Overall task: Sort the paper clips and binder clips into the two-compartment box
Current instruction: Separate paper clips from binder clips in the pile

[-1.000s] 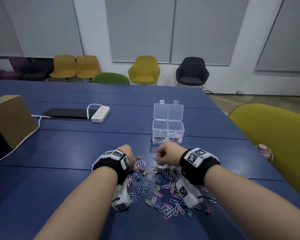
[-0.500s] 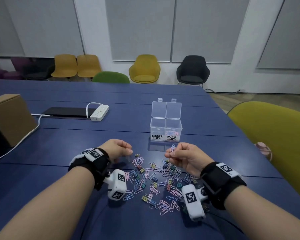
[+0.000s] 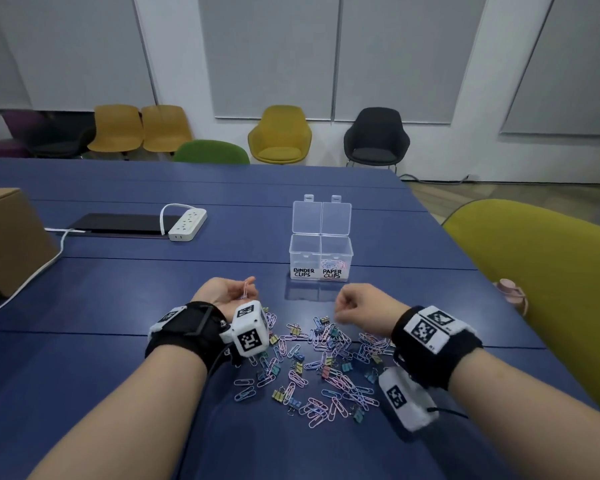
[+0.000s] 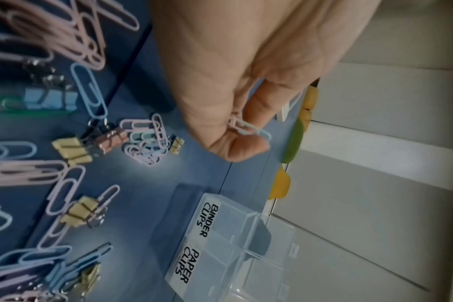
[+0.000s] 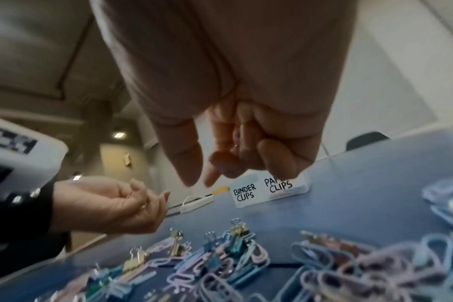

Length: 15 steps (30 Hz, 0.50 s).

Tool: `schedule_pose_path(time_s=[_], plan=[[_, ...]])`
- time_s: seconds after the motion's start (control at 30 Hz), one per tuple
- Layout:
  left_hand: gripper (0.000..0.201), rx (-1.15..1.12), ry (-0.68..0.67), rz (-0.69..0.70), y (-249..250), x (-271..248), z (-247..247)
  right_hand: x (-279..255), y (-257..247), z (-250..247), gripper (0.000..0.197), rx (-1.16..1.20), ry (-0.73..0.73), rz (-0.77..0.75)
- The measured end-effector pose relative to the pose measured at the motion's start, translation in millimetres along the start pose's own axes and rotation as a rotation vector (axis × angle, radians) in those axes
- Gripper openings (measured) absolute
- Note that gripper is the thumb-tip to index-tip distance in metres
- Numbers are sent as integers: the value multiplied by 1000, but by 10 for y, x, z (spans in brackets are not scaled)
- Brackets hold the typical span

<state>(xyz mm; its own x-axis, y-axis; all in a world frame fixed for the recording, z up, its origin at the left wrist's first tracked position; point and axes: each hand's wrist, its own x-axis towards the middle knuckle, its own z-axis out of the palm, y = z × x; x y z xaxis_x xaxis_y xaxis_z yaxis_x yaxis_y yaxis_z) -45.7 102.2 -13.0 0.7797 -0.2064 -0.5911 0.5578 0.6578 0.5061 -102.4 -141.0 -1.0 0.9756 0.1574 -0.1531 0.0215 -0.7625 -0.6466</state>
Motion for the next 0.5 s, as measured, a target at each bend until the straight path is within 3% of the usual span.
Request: schedule_pose_path(time_s=[0.13, 0.2, 0.27, 0.37, 0.4, 0.5], plan=[[23, -12, 38, -15, 12, 75, -26, 22, -146, 49, 9, -385, -155, -141], [25, 161, 51, -31, 1, 84, -22, 43, -216, 104, 16, -481, -182, -188], [28, 553, 108, 28, -8, 83, -2, 72, -270, 160, 21, -557, -220, -206], [22, 1493, 314, 188, -8, 13, 34, 115, -329, 254, 25, -625, -247, -200], [28, 1715, 359, 220, -12, -9, 43, 139, -350, 283, 26, -629, -233, -210], [46, 1906, 350, 212, -67, 1, 107, 197, -453, 340, 27, -612, -176, -266]])
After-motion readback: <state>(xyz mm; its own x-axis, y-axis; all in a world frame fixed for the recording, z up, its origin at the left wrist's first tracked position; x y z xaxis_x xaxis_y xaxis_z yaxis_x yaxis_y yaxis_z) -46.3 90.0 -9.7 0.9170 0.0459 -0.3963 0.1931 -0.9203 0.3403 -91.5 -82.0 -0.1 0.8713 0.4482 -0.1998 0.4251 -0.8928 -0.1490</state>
